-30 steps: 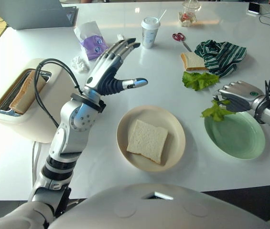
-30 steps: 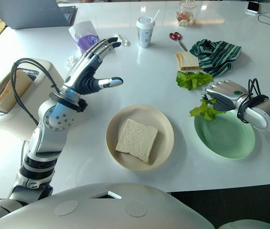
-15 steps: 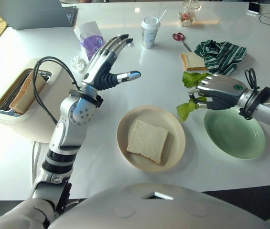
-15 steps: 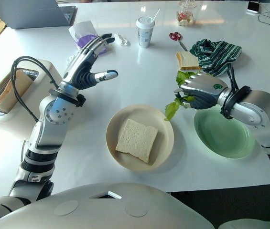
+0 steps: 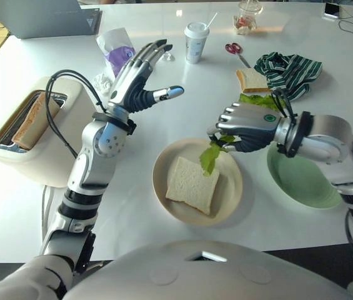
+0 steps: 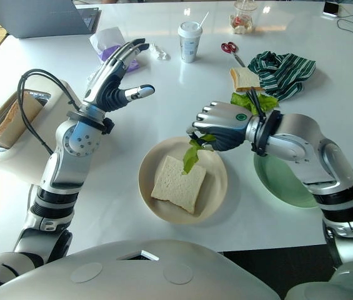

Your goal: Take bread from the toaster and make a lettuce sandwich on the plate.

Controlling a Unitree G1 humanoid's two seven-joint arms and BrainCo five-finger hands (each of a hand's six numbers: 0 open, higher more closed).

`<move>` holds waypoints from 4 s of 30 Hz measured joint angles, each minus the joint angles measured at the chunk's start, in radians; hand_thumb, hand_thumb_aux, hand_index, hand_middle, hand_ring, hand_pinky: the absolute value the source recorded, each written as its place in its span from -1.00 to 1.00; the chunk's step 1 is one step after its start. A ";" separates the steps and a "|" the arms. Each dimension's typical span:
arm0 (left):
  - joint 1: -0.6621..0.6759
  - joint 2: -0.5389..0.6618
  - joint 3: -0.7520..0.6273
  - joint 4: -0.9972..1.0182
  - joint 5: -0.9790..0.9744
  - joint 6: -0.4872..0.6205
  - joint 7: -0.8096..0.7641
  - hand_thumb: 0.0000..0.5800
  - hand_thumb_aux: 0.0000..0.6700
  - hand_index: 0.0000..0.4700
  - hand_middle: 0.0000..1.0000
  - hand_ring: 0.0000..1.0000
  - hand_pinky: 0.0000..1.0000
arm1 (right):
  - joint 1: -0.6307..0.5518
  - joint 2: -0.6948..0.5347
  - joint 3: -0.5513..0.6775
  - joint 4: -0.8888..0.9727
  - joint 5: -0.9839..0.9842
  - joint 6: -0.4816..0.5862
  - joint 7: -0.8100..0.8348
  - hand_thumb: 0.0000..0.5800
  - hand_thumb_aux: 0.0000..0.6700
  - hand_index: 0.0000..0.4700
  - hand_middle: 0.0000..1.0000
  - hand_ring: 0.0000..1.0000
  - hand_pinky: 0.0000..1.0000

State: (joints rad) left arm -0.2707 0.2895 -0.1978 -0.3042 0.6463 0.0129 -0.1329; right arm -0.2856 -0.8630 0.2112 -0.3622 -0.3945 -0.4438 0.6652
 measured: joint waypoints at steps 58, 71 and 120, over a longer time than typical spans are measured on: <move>-0.018 0.004 -0.028 0.030 0.009 -0.008 0.019 -1.00 -1.00 -1.00 -1.00 -1.00 -1.00 | 0.087 0.100 0.213 0.037 -0.078 0.046 0.239 0.84 0.44 0.44 -1.00 -1.00 -1.00; -0.021 0.005 -0.021 0.041 -0.021 -0.023 0.018 -1.00 -1.00 -1.00 -1.00 -1.00 -1.00 | 0.009 -0.040 0.053 -0.050 0.114 0.126 0.378 -1.00 -1.00 -1.00 -1.00 -1.00 -1.00; 0.549 0.759 0.782 -0.075 -0.012 -0.129 -0.642 1.00 1.00 1.00 0.84 0.84 0.84 | 0.323 0.051 -0.172 -0.038 0.028 0.211 0.027 -1.00 -1.00 -1.00 -1.00 -1.00 -1.00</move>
State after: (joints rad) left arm 0.2778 1.0485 0.5843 -0.3792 0.6344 -0.1163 -0.7752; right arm 0.0379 -0.8123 0.0392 -0.4003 -0.3667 -0.2328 0.6922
